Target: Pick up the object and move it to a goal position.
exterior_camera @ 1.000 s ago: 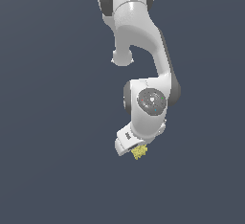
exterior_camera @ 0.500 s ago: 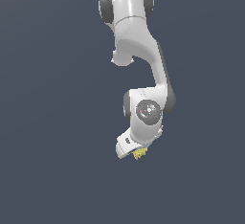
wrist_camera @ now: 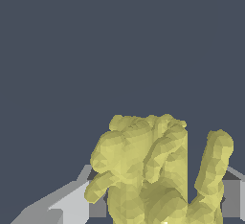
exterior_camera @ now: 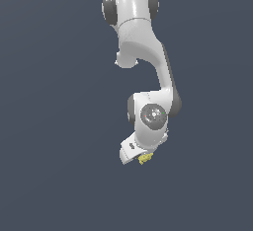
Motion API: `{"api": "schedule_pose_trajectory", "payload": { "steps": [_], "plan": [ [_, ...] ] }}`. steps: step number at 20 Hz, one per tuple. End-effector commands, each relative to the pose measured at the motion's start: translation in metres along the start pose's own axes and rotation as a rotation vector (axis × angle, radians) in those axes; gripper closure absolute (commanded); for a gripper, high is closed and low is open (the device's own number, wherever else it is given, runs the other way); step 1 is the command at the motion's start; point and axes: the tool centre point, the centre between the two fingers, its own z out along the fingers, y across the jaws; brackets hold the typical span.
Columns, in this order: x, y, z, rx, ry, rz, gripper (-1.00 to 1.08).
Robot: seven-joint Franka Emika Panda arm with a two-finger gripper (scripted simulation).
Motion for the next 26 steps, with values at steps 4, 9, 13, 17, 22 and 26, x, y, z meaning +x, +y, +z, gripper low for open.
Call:
{"api": "schedule_pose_trajectory", "payload": {
  "steps": [4, 9, 13, 17, 22, 26],
  "plan": [
    [0.0, 0.0, 0.0, 0.0, 0.0, 0.0, 1.08],
    [-0.001, 0.001, -0.001, 0.0, 0.0, 0.0, 1.08],
    [-0.008, 0.009, -0.007, 0.0, 0.0, 0.0, 1.08],
    [-0.022, 0.023, -0.019, 0.0, 0.0, 0.0, 1.08],
    [-0.05, 0.053, -0.045, 0.0, 0.0, 0.0, 1.08],
    [-0.078, 0.084, -0.07, 0.0, 0.0, 0.0, 1.08]
  ]
}}
